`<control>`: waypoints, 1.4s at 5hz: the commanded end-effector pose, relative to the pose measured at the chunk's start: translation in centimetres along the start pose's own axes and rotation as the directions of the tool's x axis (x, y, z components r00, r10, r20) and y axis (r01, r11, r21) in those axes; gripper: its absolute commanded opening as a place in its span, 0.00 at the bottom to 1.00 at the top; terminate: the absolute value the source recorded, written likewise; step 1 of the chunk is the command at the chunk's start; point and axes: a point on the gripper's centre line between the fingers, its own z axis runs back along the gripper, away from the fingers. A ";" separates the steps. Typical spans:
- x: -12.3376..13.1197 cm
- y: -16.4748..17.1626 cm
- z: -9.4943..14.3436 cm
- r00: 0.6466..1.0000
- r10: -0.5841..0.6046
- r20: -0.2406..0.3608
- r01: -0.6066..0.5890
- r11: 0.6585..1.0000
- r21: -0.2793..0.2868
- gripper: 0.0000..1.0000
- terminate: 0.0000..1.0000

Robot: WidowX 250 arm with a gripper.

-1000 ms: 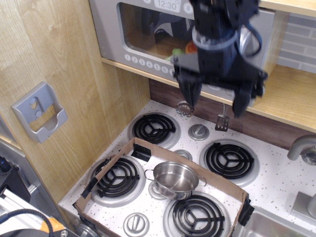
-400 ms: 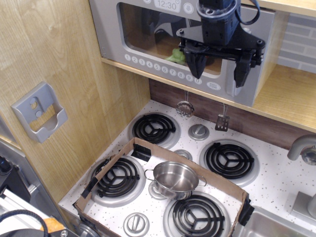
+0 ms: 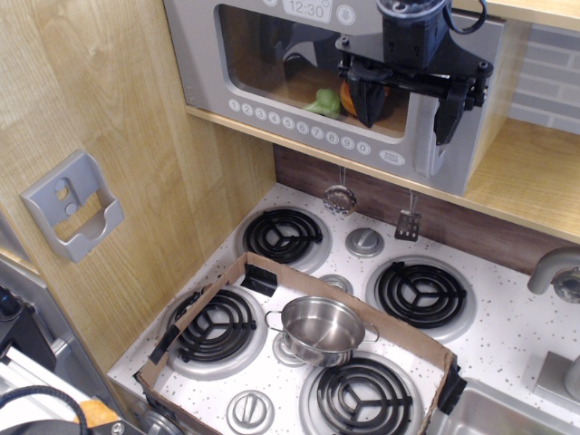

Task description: Open microwave

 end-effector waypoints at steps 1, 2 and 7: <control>2.7 -0.8 1.2 0.996 -0.059 0.069 0.060 0.998 -0.005 1.00 0.00; 3.0 -0.9 1.2 0.994 -0.071 0.081 0.071 0.997 0.000 1.00 0.00; -0.9 -0.6 1.6 0.999 -0.001 0.038 0.001 1.000 -0.001 0.00 0.00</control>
